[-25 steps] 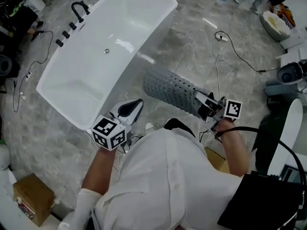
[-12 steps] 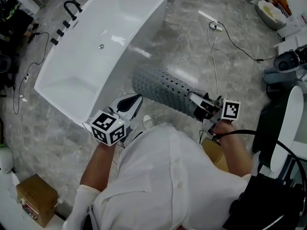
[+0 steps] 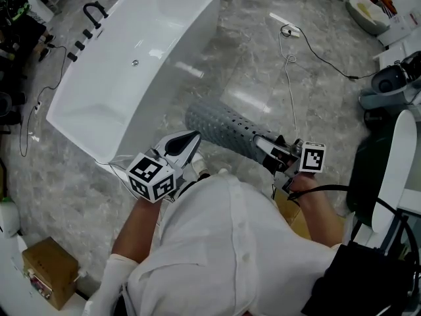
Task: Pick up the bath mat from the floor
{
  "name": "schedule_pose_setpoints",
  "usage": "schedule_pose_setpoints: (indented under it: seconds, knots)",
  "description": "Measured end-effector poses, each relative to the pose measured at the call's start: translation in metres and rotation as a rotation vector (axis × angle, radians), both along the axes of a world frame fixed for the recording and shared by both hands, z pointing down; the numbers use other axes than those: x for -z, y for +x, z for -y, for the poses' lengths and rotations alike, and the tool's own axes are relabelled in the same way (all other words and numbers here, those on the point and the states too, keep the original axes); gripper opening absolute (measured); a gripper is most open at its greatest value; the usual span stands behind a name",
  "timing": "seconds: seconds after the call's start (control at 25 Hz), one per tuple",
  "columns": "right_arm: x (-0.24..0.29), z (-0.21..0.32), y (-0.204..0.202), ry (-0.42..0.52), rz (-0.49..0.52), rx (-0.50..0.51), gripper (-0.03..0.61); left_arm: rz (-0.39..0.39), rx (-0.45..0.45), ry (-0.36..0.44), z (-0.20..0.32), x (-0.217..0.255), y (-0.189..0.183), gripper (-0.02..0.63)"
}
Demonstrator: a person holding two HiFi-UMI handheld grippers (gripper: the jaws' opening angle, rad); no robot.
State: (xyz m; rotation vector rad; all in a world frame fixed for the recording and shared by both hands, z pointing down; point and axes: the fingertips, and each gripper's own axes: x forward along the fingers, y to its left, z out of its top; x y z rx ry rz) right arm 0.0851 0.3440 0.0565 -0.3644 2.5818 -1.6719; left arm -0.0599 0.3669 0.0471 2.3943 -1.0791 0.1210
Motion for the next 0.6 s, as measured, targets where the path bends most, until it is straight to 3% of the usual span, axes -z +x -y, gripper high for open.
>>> schedule_pose_setpoints:
  seconds: [0.6]
  knots:
    - [-0.012, -0.046, 0.041, 0.012, 0.030, 0.029, 0.015, 0.037, 0.005, -0.002, -0.040, 0.005, 0.049, 0.006]
